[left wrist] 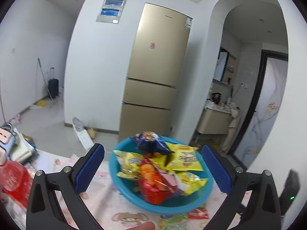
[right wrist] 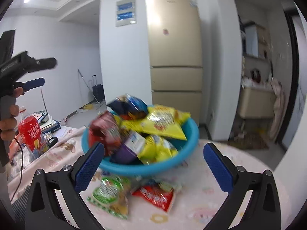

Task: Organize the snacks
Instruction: 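Withdraw both open tools from the basin, then grasp the green Kaoi cracker bag with the left tool while the right tool grasps the red cake packet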

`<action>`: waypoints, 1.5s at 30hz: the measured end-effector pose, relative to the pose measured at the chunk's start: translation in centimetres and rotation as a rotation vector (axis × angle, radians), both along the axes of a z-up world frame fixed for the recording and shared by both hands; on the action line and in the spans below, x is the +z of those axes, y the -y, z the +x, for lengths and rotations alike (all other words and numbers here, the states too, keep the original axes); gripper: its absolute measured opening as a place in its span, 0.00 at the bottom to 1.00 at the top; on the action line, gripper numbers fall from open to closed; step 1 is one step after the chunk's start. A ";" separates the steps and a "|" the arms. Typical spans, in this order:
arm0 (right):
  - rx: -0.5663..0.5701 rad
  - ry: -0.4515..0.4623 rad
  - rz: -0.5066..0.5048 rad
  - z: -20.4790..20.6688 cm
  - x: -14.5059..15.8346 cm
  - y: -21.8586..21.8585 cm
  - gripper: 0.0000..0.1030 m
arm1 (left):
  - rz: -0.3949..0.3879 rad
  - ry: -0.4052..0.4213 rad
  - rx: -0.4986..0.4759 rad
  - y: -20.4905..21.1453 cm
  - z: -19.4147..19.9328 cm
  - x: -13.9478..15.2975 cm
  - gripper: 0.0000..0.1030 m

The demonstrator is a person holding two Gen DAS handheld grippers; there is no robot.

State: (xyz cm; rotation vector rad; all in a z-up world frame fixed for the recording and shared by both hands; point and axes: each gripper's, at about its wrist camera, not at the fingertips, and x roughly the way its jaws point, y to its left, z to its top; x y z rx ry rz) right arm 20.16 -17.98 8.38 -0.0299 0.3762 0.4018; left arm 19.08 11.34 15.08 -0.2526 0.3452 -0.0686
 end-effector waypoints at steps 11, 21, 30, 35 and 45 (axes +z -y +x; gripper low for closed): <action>-0.052 -0.066 0.009 3.6 -6.9 3.6 1.00 | 0.131 0.017 -0.093 6.0 -1.3 0.8 1.00; -0.039 -0.129 0.037 4.3 -7.8 3.6 1.00 | -0.015 -0.153 -0.168 8.0 -1.3 -3.0 1.00; -0.031 -0.131 0.012 4.2 -8.0 2.9 1.00 | 0.048 -0.210 -0.123 8.2 -1.4 -10.4 1.00; -0.034 -0.138 -0.010 4.3 -8.3 2.6 1.00 | 0.052 -0.288 -0.118 8.4 0.2 -14.1 1.00; -0.039 -0.158 -0.018 4.7 -8.6 2.4 1.00 | 0.226 -0.435 -0.131 12.0 2.9 -19.6 1.00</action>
